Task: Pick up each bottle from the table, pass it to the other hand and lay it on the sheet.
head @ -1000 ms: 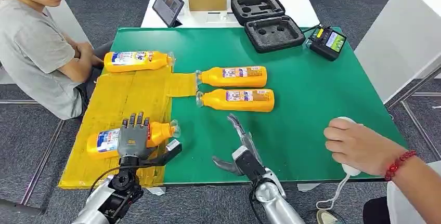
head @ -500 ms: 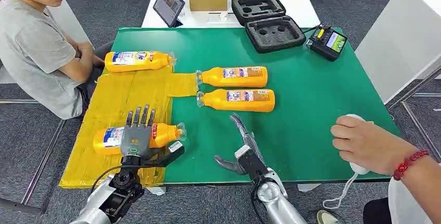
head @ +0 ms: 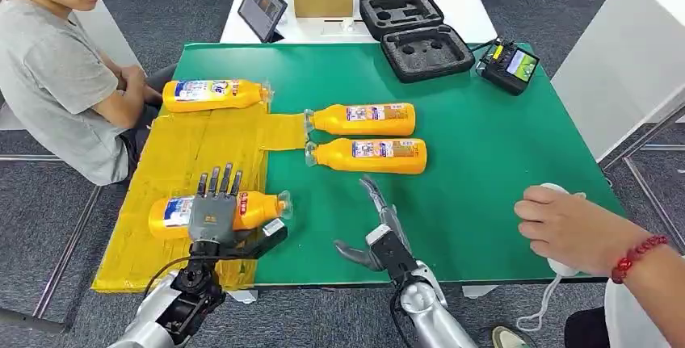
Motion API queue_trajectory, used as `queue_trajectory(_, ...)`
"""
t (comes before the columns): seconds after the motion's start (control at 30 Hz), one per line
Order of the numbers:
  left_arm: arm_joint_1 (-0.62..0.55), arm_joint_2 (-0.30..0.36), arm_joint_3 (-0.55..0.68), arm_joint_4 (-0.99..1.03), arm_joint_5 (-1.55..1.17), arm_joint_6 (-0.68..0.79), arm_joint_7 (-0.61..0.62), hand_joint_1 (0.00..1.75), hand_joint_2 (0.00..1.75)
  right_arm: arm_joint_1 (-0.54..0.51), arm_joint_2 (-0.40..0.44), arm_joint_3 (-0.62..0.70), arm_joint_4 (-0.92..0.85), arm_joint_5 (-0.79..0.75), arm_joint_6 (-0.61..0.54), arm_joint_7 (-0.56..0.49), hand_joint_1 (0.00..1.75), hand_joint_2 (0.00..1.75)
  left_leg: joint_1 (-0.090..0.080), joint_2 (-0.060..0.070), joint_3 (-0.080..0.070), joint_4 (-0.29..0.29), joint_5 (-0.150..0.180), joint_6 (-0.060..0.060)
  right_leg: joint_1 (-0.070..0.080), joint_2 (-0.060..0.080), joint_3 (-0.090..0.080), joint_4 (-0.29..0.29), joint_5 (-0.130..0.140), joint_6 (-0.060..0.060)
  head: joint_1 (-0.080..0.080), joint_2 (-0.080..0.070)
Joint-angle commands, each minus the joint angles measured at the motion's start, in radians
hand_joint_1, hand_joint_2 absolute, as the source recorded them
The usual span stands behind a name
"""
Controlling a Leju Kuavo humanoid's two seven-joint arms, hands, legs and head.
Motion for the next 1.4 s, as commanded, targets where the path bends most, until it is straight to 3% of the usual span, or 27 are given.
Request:
queue_trajectory(0.03, -0.027, -0.022, 0.049, 0.17, 0.026, -0.011, -0.032, 0.0, 0.0, -0.046, -0.006, 0.004, 0.068, 0.0, -0.008, 0.0, 0.0, 1.75, 0.0, 0.001, 0.003, -0.001, -0.001, -0.001, 0.0, 0.002, 0.003, -0.001, 0.0, -0.001, 0.0, 0.0)
queue_trajectory(1.4, -0.101, -0.043, 0.098, 0.288, 0.013, -0.048, -0.078, 0.0, 0.0, -0.046, -0.024, 0.017, 0.06, -0.029, -0.026, 0.0, 0.0, 1.75, 0.001, -0.003, 0.008, -0.001, 0.001, -0.001, 0.001, -0.002, 0.009, -0.001, 0.0, -0.002, 0.0, 0.0)
